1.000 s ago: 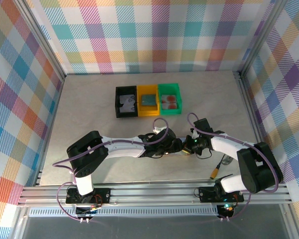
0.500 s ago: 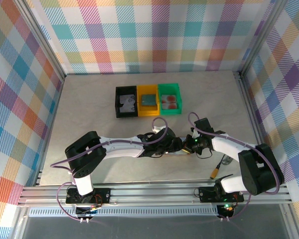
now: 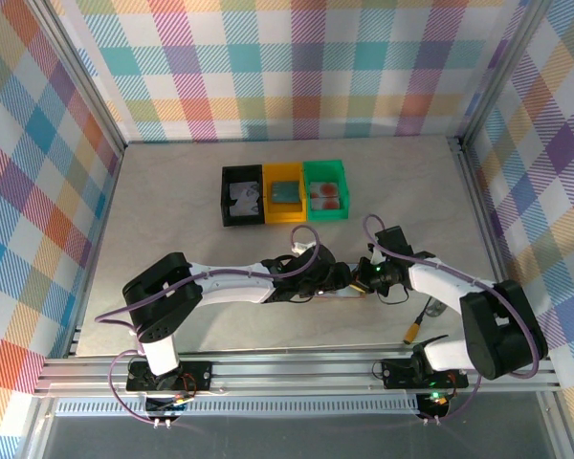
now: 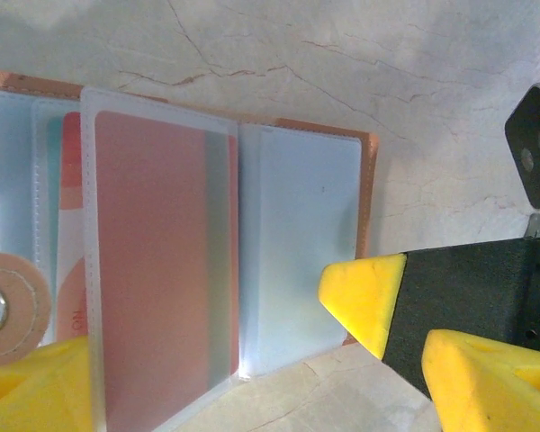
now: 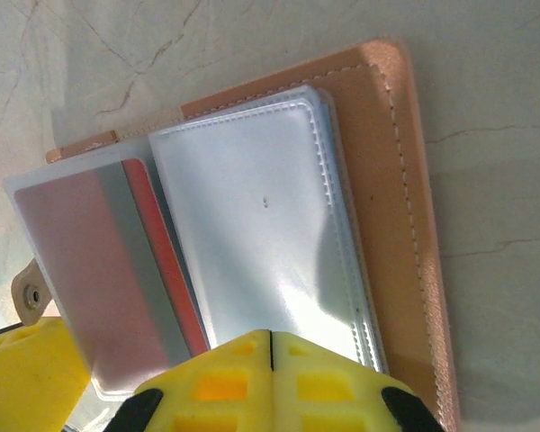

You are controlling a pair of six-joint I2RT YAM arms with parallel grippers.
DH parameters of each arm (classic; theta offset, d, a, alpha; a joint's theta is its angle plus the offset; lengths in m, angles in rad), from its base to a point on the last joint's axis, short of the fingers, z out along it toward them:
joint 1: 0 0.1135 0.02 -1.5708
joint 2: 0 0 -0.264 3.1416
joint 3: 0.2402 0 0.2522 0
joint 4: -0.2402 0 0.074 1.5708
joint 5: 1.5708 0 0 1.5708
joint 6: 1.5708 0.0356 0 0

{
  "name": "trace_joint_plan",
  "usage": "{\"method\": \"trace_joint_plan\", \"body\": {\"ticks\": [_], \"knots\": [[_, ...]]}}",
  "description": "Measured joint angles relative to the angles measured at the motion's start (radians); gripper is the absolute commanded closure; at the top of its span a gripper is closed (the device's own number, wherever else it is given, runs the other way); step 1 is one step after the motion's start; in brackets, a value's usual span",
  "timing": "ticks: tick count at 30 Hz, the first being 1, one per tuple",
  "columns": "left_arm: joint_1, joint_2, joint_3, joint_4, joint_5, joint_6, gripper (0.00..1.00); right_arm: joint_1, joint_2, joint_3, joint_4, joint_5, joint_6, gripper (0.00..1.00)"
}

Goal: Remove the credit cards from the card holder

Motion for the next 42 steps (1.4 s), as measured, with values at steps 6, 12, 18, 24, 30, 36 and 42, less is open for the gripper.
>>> {"method": "trace_joint_plan", "body": {"ticks": [6, 12, 18, 24, 30, 36, 42], "knots": [[0.001, 0.000, -0.004, 0.014, 0.009, -0.018, 0.11, -0.003, -0.006, -0.001, 0.001, 0.001, 0.000, 1.00], [0.002, 0.000, -0.009, 0.031, 0.014, -0.032, 0.11, -0.006, -0.013, -0.002, 0.005, 0.000, 0.000, 1.00], [0.002, 0.000, -0.010, 0.055, 0.020, -0.035, 0.11, -0.007, -0.063, -0.008, 0.003, 0.009, 0.003, 1.00], [0.002, 0.000, -0.010, 0.080, 0.027, -0.040, 0.11, -0.007, -0.104, -0.008, -0.013, 0.018, 0.003, 1.00], [0.002, 0.000, -0.010, 0.110, 0.040, -0.046, 0.11, -0.007, -0.163, -0.007, -0.044, 0.032, 0.003, 1.00], [0.005, 0.000, -0.005, 0.173, 0.042, -0.064, 0.11, -0.002, -0.228, -0.005, -0.113, 0.047, 0.000, 1.00], [0.005, 0.000, 0.017, 0.222, 0.048, -0.070, 0.11, -0.005, -0.286, -0.001, -0.178, 0.072, -0.001, 1.00]]}}
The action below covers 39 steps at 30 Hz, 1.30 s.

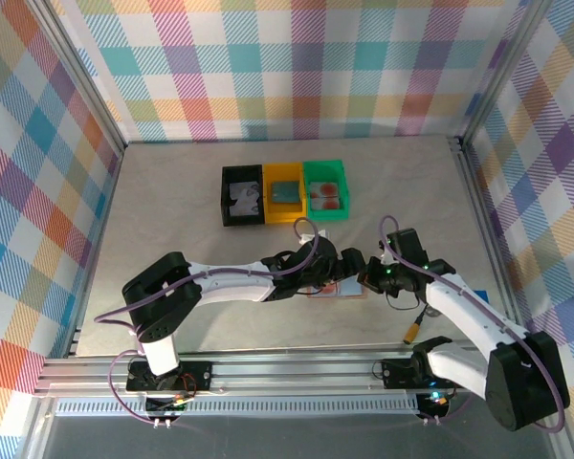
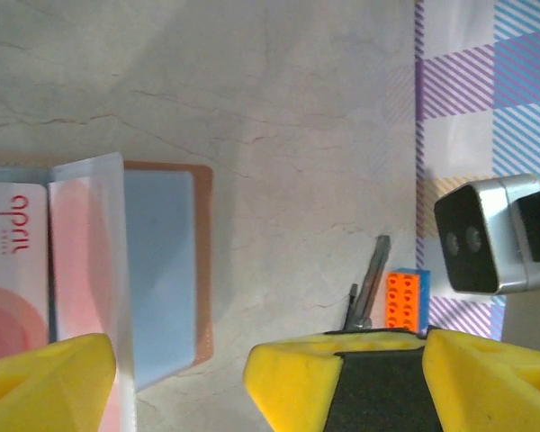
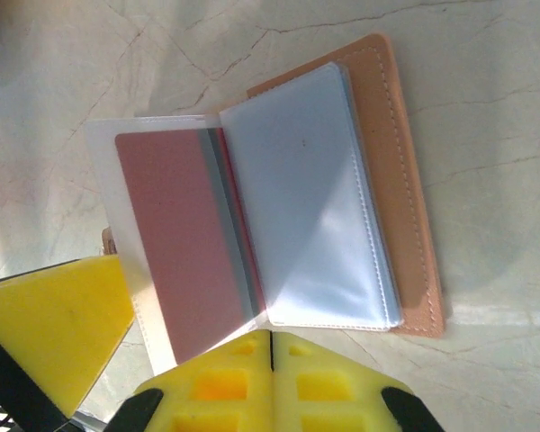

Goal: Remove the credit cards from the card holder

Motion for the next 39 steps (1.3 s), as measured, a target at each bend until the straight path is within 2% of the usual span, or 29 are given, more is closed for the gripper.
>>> {"method": "trace_joint_plan", "body": {"ticks": [18, 25, 31, 39], "knots": [[0.001, 0.053, 0.042, 0.079, 0.047, -0.026, 0.11, -0.040, -0.273, 0.000, -0.169, 0.106, 0.023, 1.00], [0.019, -0.003, 0.006, 0.052, 0.035, 0.001, 0.11, -0.041, -0.253, 0.002, -0.177, 0.076, 0.022, 1.00], [0.033, -0.068, -0.080, 0.030, 0.008, 0.011, 0.11, -0.041, -0.182, 0.002, -0.136, -0.015, 0.022, 0.96], [0.033, -0.070, -0.103, -0.002, -0.005, 0.013, 0.11, -0.041, -0.096, 0.019, -0.062, -0.104, 0.023, 0.96]]}}
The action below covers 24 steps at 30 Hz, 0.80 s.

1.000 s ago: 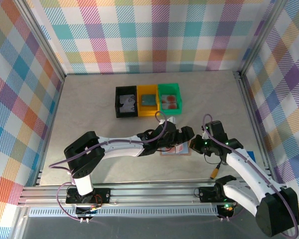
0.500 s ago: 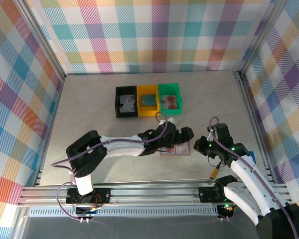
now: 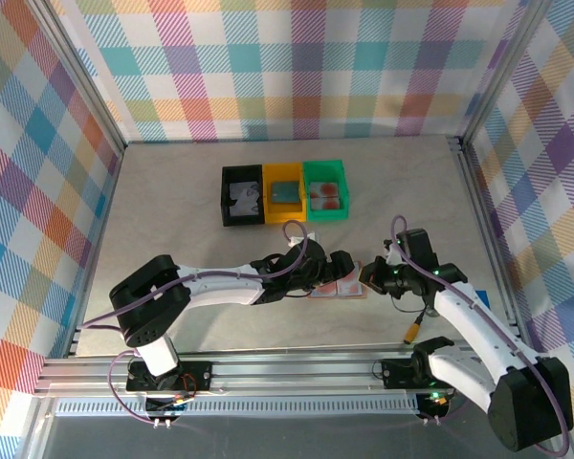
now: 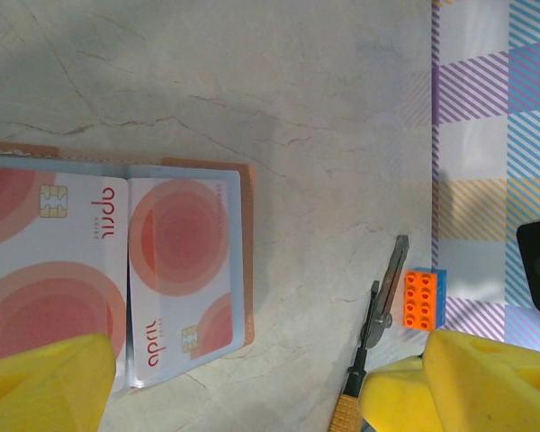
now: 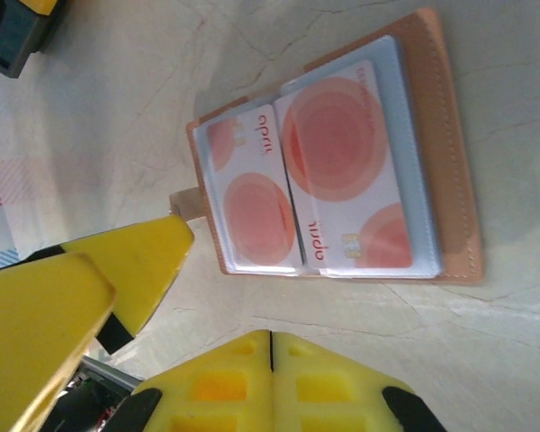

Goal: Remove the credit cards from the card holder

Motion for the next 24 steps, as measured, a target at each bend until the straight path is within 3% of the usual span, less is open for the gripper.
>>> {"method": "trace_joint_plan", "body": {"ticks": [5, 24], "knots": [[0.000, 0.000, 0.000, -0.017, -0.002, 0.000, 0.12, 0.000, 0.059, 0.016, 0.019, -0.014, 0.001, 1.00], [0.000, 0.044, 0.046, -0.134, -0.027, -0.017, 0.16, -0.040, 0.205, 0.047, 0.078, -0.055, 0.000, 1.00]]}}
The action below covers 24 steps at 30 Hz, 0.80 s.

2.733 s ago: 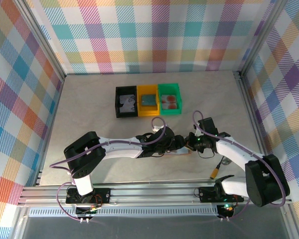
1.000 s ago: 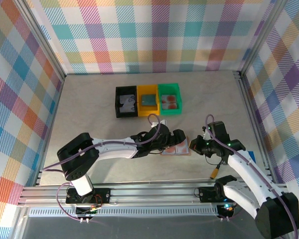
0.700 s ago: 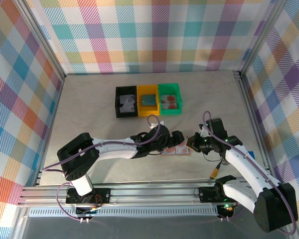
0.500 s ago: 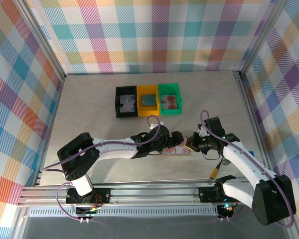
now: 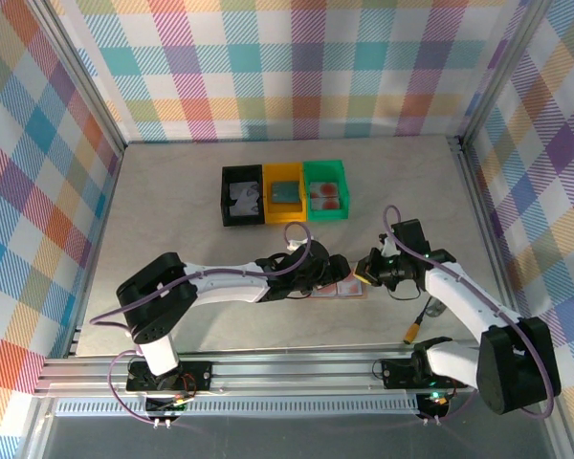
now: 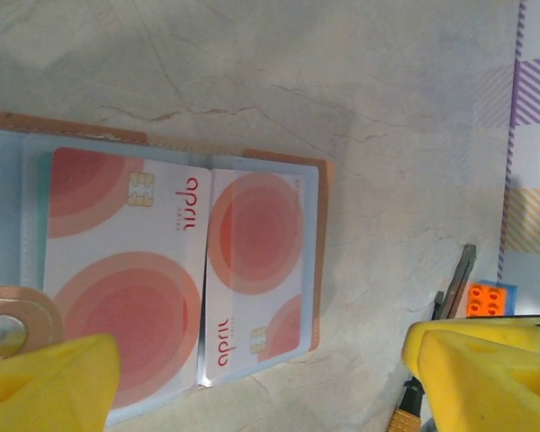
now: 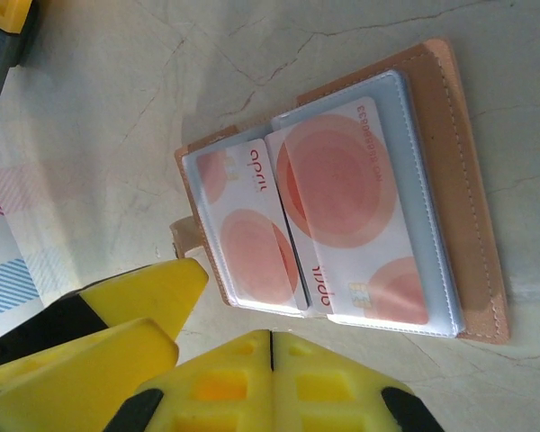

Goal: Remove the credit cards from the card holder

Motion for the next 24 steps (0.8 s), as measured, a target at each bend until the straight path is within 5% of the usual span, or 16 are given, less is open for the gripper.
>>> {"method": "trace_joint_plan", "body": {"ticks": [24], "knots": [[-0.002, 0.076, 0.081, -0.017, 0.004, -0.015, 0.20, -0.060, 0.177, 0.003, 0.126, -0.074, 0.010, 1.00]]}}
